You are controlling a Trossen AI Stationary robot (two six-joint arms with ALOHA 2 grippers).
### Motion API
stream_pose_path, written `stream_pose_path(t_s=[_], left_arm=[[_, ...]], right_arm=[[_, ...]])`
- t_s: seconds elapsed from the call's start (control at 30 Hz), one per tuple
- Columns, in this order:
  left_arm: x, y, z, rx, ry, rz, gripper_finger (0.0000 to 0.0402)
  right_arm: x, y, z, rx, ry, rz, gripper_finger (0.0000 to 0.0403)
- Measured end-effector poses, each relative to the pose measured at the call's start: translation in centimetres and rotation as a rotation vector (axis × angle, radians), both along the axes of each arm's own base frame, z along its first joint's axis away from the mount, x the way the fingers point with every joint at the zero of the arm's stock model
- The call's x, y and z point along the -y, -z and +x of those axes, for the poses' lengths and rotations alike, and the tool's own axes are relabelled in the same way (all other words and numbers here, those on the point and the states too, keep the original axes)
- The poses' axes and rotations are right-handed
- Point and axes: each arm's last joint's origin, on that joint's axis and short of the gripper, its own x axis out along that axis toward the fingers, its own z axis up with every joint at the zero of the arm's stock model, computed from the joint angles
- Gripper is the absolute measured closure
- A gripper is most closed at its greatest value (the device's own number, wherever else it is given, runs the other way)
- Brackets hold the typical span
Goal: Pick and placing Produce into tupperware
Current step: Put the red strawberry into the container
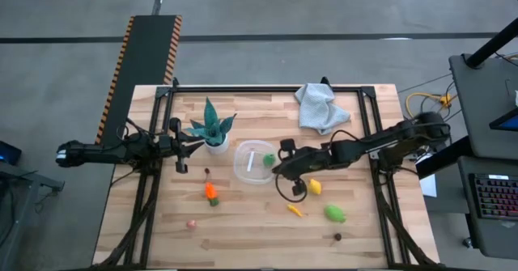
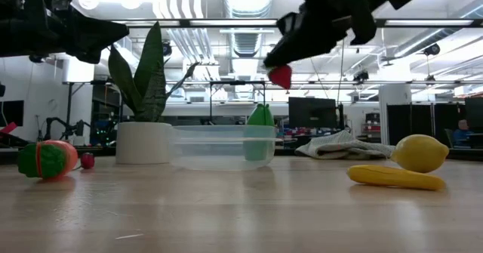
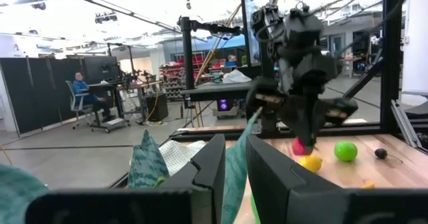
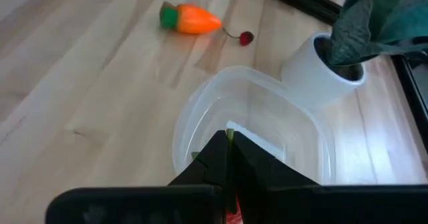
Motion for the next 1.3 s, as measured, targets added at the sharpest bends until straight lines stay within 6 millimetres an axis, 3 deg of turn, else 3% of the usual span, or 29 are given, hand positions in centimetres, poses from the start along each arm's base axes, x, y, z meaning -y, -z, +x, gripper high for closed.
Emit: stream_pose_path(t_s=[0.57,1.3], left_arm=[[0.0,-0.1,0.0,0.007,0.0,0.0,0.0353],[0.0,-0.1,0.0,0.007,0.001,0.0,0.0353]], right_arm=[[0.5,3.4,3.9,-0.06,0.008,-0.053,0.0394],[1.6,5.1,4.5,-0.097,0.034,-0.046,0.0394]])
